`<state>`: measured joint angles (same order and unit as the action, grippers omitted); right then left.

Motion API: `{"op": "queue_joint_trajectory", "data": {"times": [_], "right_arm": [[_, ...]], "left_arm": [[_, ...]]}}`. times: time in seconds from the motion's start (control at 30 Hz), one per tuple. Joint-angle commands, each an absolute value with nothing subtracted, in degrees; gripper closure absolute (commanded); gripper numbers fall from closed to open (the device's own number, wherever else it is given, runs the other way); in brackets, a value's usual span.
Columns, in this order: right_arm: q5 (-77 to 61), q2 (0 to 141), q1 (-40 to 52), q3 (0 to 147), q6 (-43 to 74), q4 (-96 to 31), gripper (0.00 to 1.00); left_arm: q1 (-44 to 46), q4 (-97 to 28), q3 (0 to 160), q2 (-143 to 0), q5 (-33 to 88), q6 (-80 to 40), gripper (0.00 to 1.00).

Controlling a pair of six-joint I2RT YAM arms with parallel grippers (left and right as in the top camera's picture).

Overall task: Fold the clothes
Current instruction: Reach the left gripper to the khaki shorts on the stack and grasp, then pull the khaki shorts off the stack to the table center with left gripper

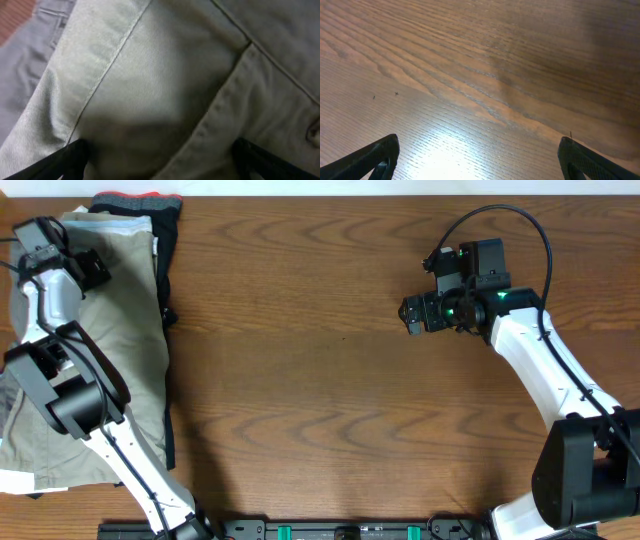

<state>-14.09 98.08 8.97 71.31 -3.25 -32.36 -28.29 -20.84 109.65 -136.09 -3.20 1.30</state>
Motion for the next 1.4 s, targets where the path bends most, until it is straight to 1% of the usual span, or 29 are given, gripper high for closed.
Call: {"op": "queue_joint_trajectory", "data": {"times": [0.0, 0.03, 0.1, 0.13, 0.17, 0.23, 0.27, 0.3, 0.33, 0.47, 0.57, 0.63, 0.83, 0.9, 1.0, 1.13, 1.27, 1.37], "right_arm": [[-13.91, 98.61, 9.5, 72.07, -3.88, -32.36, 0.01], [-13.89, 98.61, 9.52, 72.07, -3.88, -32.34, 0.01], [-13.89, 98.61, 9.58, 72.07, -3.81, -32.16, 0.01], [-13.89, 98.61, 9.56, 72.07, -3.68, -32.03, 0.01], [-13.89, 98.61, 9.56, 72.07, -3.68, -31.92, 0.01], [-13.89, 98.61, 9.56, 72.07, -3.68, -31.57, 0.01], [-13.89, 98.61, 9.56, 72.07, -3.68, -31.44, 0.01], [-13.89, 98.61, 9.56, 72.07, -3.68, -31.22, 0.01], [-13.89, 98.61, 9.56, 72.07, -3.68, -31.03, 0.01], [-13.93, 98.54, 9.47, 72.12, -2.83, -29.54, 0.01], [-15.88, 97.62, 8.78, 72.36, 1.32, -27.88, 0.01], [-18.57, 96.55, 8.08, 72.42, 1.72, -26.33, 0.01], [-21.23, 90.54, 4.78, 72.6, 1.69, -25.26, 0.01], [-21.23, 87.96, 2.96, 72.6, 1.67, -25.76, 0.01], [-21.23, 83.72, -0.38, 72.62, 1.65, -27.29, 0.01], [-21.23, 79.46, -4.8, 72.6, 1.65, -30.04, 0.01], [-23.62, 77.78, -8.93, 72.6, 1.63, -32.82, 0.01], [-27.31, 77.93, -11.75, 72.6, 1.63, -33.65, 0.01]], "left_arm": [[-28.6, -20.67, 110.72, -136.97, -2.11, 1.89, 0.18], [-28.6, -20.64, 110.72, -136.97, -2.11, 1.85, 0.25], [-28.58, -20.21, 110.72, -136.97, -2.11, 1.85, 0.57], [-28.53, -20.18, 110.72, -136.94, -2.11, 1.85, 0.66], [-28.53, -20.21, 110.72, -136.92, -2.11, 1.48, 0.71], [-28.53, -20.45, 110.72, -136.53, -2.11, 0.08, 0.78], [-28.53, -20.69, 110.72, -136.14, -2.09, -0.67, 0.81], [-28.53, -20.91, 110.72, -135.46, -2.07, -1.63, 0.81], [-28.42, -21.28, 110.72, -134.69, -2.07, -2.37, 0.85], [-27.33, -22.87, 110.72, -129.21, -2.02, -2.87, 0.9], [-25.56, -24.51, 110.72, -123.09, -1.89, -2.87, 0.92], [-23.86, -26.5, 110.72, -118.54, -1.65, -2.87, 0.92], [-15.79, -32.27, 110.72, -106.37, 6.76, -2.87, 0.92], [-12.01, -34.04, 110.72, -103.98, 9.3, -2.92, 0.94], [-5.5, -36.62, 110.72, -102.52, 11.44, -3.7, 0.94], [4.21, -38.81, 110.17, -103.39, 11.4, -5.04, 0.94], [13.17, -38.17, 109.34, -106.15, 11.38, -5.02, 0.94], [18.63, -35.35, 109.34, -110.08, 11.35, -5.04, 0.94]]}}
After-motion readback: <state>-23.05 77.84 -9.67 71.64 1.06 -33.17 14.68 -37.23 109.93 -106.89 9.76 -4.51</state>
